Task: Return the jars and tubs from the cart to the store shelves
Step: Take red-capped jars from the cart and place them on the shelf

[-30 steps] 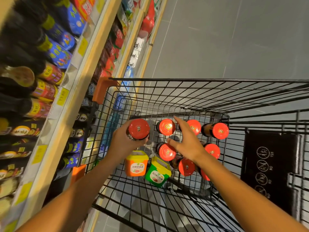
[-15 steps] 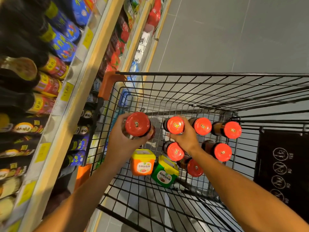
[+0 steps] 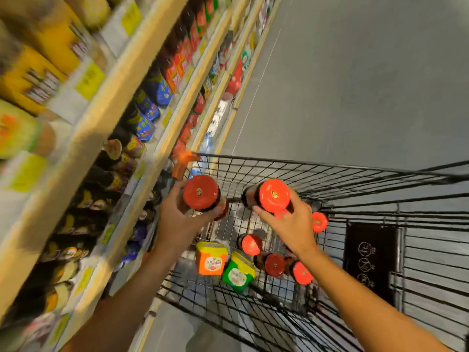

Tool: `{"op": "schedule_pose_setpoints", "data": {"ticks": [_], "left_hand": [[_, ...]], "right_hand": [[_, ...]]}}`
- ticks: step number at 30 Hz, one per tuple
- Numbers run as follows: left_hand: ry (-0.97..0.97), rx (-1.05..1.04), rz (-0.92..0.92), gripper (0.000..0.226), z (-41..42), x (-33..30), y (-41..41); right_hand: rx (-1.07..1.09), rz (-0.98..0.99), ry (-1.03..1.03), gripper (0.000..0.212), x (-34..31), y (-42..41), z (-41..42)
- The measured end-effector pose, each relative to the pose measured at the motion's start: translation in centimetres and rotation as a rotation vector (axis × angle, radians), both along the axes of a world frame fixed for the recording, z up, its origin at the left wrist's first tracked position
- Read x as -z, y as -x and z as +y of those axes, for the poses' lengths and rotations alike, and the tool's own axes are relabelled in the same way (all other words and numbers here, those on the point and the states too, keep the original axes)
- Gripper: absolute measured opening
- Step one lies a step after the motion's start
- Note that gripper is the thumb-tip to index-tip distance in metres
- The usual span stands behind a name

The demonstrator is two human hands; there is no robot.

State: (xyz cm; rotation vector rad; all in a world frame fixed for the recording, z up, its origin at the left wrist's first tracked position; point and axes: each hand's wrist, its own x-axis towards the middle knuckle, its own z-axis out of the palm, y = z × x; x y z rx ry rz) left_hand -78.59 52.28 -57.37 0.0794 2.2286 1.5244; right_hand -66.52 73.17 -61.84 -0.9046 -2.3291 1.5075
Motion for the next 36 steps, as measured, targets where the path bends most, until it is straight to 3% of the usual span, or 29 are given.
{"op": "schedule_pose_setpoints", "data": {"ticks": [3, 11, 16, 25, 36], "left_hand": [[-0.06, -0.019, 0.057, 0.07, 0.5, -6.2, -0.6], [-0.172, -0.145, 0.274, 0.058, -0.1, -22.9, -5.2], [-0.117, -0.21, 0.455, 0.063, -3.2, -30.1, -10.2], [0.014, -0.456, 0.647, 0.068, -12.0, -37.3, -19.6], [0.123, -0.767, 0.827, 0.069, -26.1, -41.9, -34.8]], "right_hand": [[-0.004, 0.066, -0.056, 0.053, -7.0, -0.1, 1.1], [-0.115, 0.293, -0.156, 0.077, -23.6, -1.5, 2.4], [-0.223, 0.491, -0.19, 0.063, -31.3, -2.6, 1.7], [-0.561, 0.681, -0.059, 0.059, -39.9, -4.0, -5.8], [-0.987, 0.774, 0.023, 0.063, -44.8, -10.3, -23.2]]}}
